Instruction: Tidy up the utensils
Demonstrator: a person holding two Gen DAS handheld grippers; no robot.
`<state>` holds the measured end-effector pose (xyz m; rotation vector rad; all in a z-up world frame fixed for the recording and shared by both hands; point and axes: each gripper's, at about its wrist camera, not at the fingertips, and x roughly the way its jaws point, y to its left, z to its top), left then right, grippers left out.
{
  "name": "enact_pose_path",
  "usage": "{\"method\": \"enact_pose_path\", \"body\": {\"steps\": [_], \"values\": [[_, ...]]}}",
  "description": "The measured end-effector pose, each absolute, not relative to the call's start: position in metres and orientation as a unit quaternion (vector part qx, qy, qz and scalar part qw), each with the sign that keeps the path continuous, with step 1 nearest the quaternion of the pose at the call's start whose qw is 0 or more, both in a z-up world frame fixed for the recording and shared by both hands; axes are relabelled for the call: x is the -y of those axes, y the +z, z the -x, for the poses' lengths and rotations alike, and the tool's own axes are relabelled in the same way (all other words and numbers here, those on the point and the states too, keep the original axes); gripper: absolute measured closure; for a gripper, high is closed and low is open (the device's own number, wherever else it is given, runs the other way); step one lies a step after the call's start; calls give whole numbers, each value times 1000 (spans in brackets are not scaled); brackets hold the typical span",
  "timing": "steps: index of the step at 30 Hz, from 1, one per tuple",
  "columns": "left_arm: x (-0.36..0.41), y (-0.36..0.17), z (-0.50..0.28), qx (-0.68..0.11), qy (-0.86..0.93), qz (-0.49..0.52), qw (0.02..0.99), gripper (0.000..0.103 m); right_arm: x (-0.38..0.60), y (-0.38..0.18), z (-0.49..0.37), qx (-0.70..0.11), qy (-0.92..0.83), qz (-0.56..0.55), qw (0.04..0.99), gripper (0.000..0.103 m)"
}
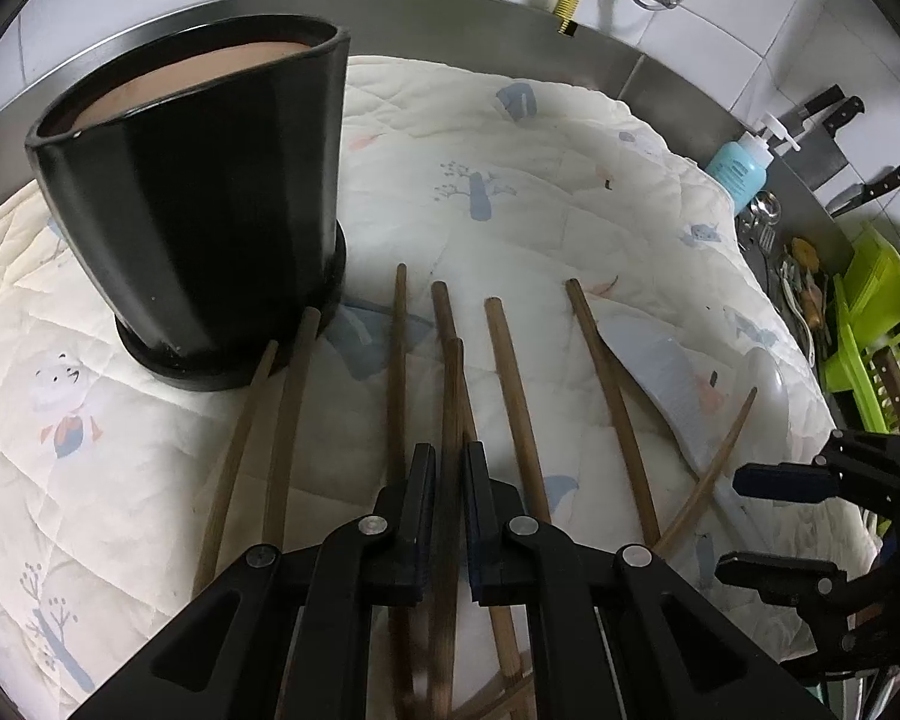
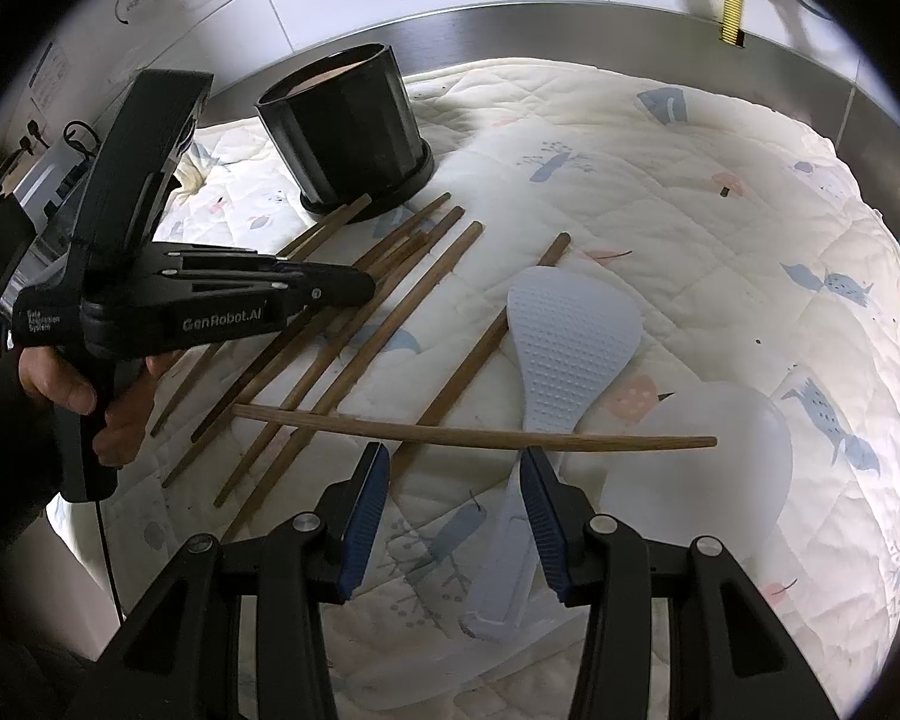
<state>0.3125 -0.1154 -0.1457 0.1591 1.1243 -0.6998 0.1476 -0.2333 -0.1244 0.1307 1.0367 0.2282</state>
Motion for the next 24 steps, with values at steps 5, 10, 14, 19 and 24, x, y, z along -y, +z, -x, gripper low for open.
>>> {"method": "enact_pose_path", "body": {"steps": [5, 10, 14, 19, 24], "values": [[124, -150, -318, -522, -312, -103, 787, 93, 233, -123, -148, -494, 110, -60, 861, 53], [125, -151, -316, -513, -311, -97, 794, 96, 233, -121, -148, -492, 115, -52, 861, 53], [116, -141, -313, -509, -315, -73, 798, 96, 226, -117, -150, -490, 132, -15, 861, 53], [98, -119, -310, -495, -320, -32, 807, 96, 208, -112, -156, -484, 184, 48, 854, 53], [76, -99, -303, -485, -315, 0, 816, 96, 186, -112, -161, -482, 255, 140, 827, 53]]}}
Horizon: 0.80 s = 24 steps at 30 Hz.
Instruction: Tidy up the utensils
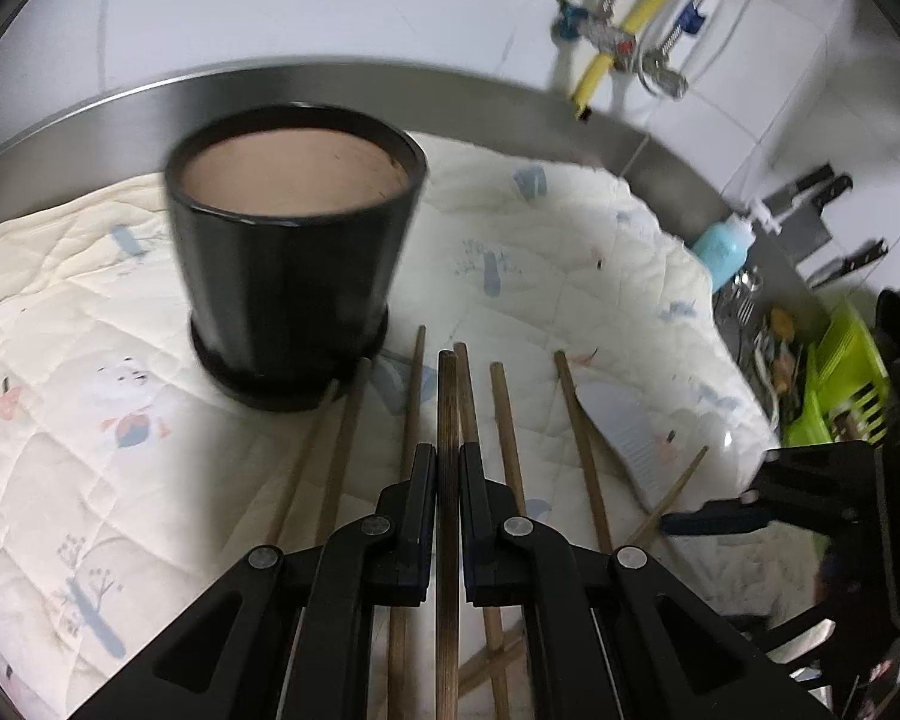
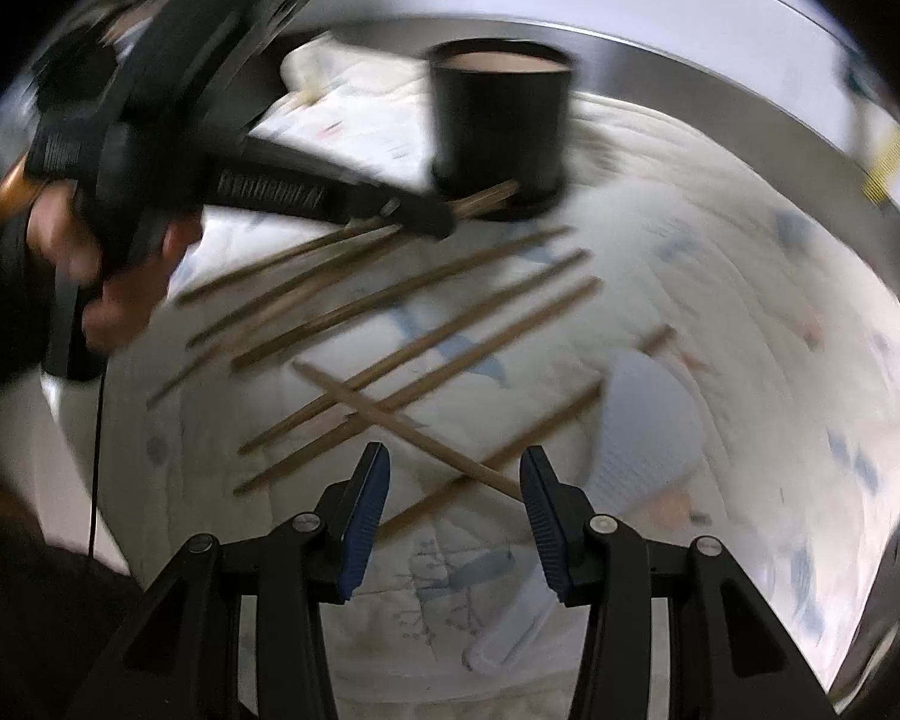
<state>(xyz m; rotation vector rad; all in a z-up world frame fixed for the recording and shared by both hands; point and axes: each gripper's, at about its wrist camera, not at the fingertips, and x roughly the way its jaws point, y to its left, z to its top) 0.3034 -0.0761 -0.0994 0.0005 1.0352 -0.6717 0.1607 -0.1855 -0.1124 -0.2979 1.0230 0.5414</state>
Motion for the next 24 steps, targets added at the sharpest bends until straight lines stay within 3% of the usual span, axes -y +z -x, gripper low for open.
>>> {"method": "enact_pose_path", "body": {"steps": [8, 13, 15, 24], "values": [[37, -74, -294, -465, -295, 37, 834, 96, 157, -129, -175, -487, 327, 272, 763, 55], [15, -64, -293, -455, -289, 50, 841, 96, 141, -139, -178, -488, 345, 334, 728, 71], [9, -60, -294, -451, -284, 58, 844, 96, 137, -144, -180, -491, 346, 354, 716, 82], [-3, -43, -305, -424, -281, 83, 857, 96, 142, -124, -175, -481, 334, 315, 746, 94]]}}
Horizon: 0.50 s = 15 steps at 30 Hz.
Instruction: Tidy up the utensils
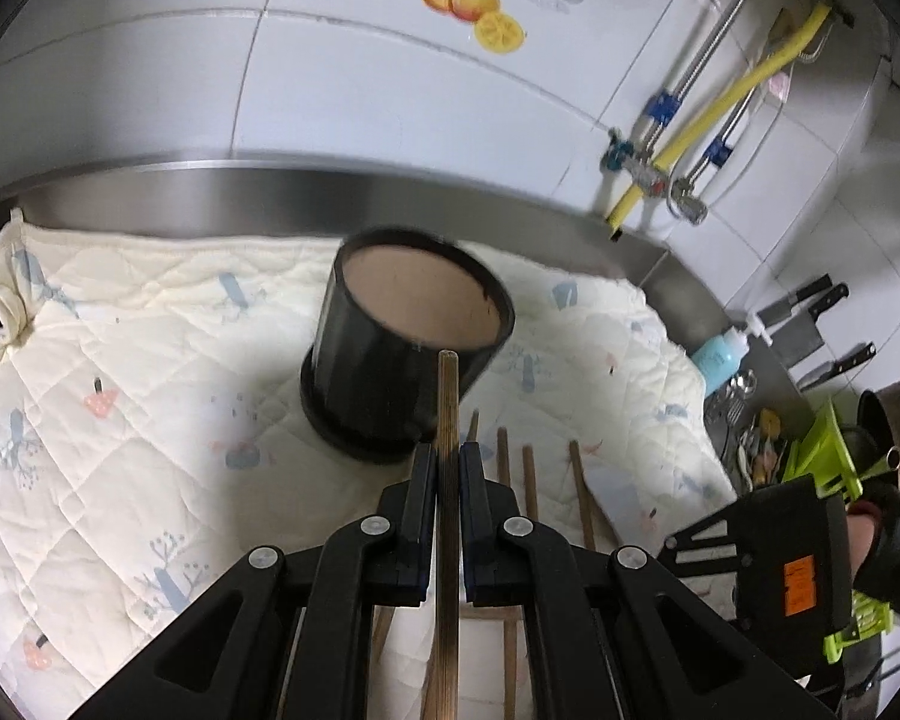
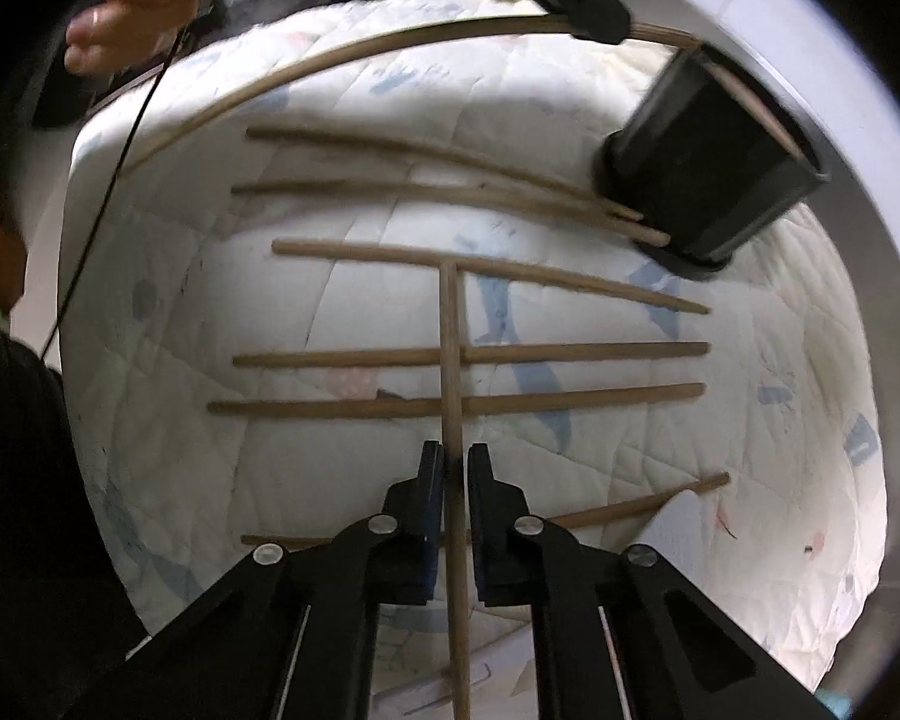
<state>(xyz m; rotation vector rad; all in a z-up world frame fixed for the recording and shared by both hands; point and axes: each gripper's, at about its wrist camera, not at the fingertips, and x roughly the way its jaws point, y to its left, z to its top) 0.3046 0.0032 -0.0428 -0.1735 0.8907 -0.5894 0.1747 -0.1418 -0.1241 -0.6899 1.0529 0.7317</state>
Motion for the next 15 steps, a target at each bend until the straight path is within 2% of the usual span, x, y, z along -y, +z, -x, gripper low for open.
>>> {"method": "enact_pose_path", "body": {"steps": [8, 15], "values": [[-4, -16, -316, -387, -286, 96, 871, 96, 159, -77, -188, -471, 316, 189, 801, 94], [-9, -6, -318, -379, -288, 99, 874, 96, 150, -91, -187, -486, 328, 199, 785, 93]]}}
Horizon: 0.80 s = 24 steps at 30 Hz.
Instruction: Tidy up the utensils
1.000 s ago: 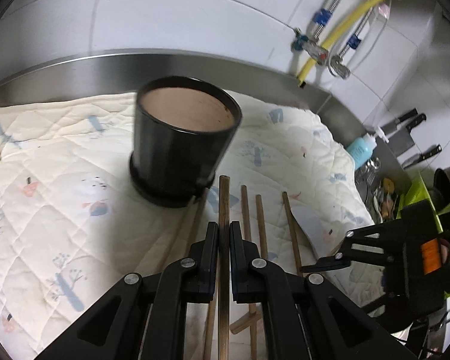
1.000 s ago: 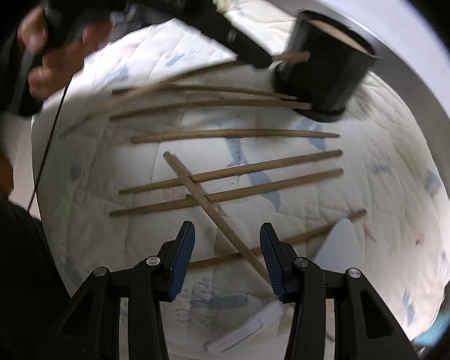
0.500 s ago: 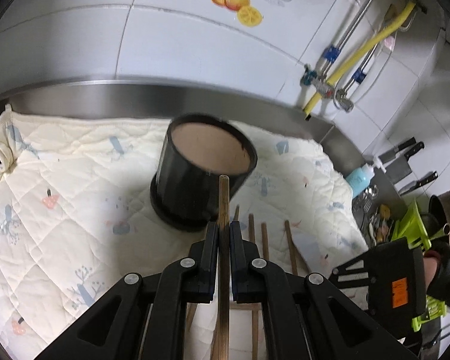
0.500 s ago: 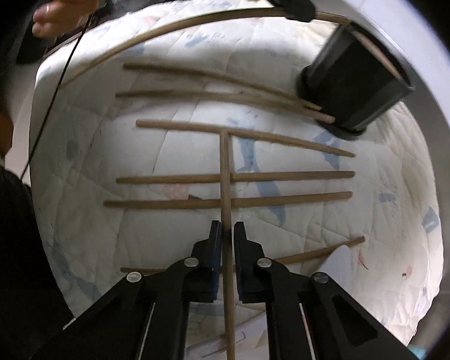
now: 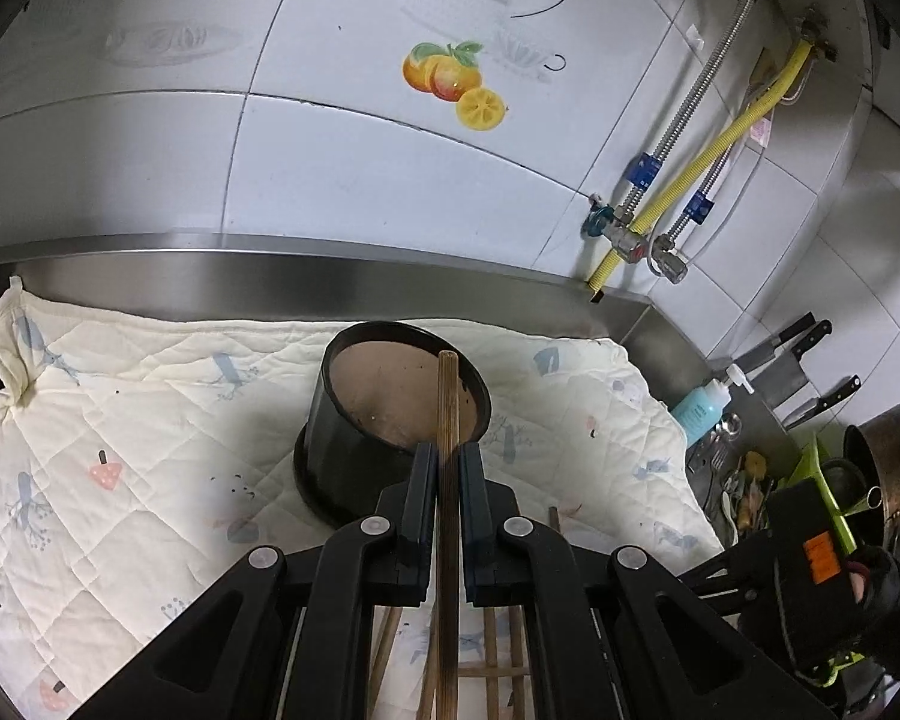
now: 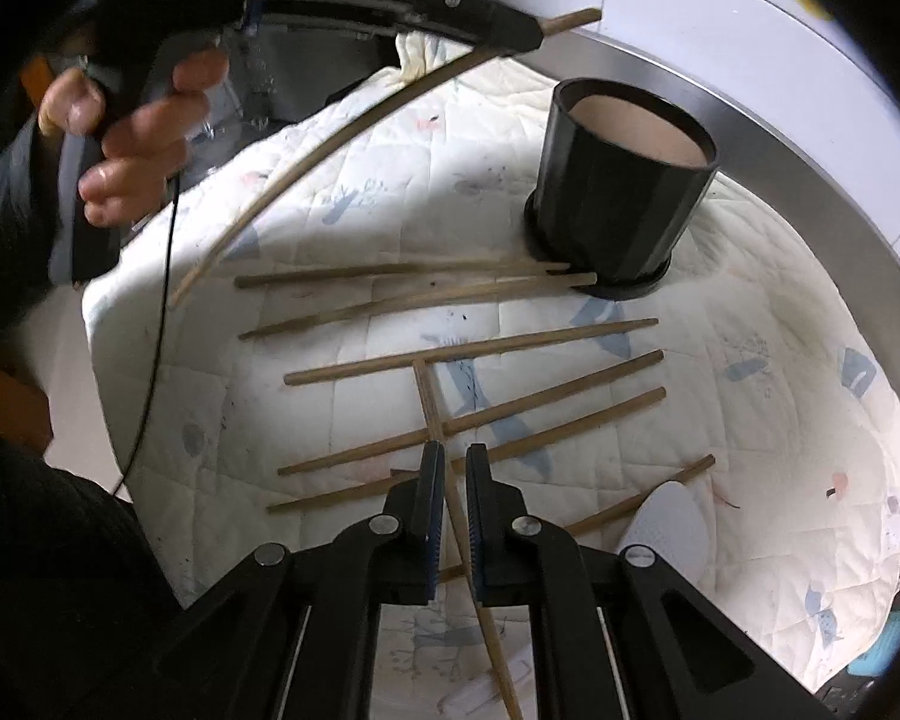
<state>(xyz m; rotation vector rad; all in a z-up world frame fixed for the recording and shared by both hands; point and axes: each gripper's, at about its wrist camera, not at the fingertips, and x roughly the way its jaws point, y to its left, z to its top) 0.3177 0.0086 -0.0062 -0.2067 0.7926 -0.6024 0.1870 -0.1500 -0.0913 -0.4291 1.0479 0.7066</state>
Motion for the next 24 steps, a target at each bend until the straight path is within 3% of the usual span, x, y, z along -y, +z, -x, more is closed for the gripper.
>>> {"method": "enact_pose_path", "body": {"steps": [10, 14, 24], "values": [[-20, -15, -312, -385, -274, 108, 875, 96, 140, -119, -196, -507, 355, 199, 760, 91], [-20, -15, -311, -382, -275, 110, 876, 96, 138, -125, -203, -506, 354, 200, 761, 72], [-19, -14, -314, -379, -277, 112, 876, 96, 131, -139, -206, -505, 346, 216, 761, 73]]}}
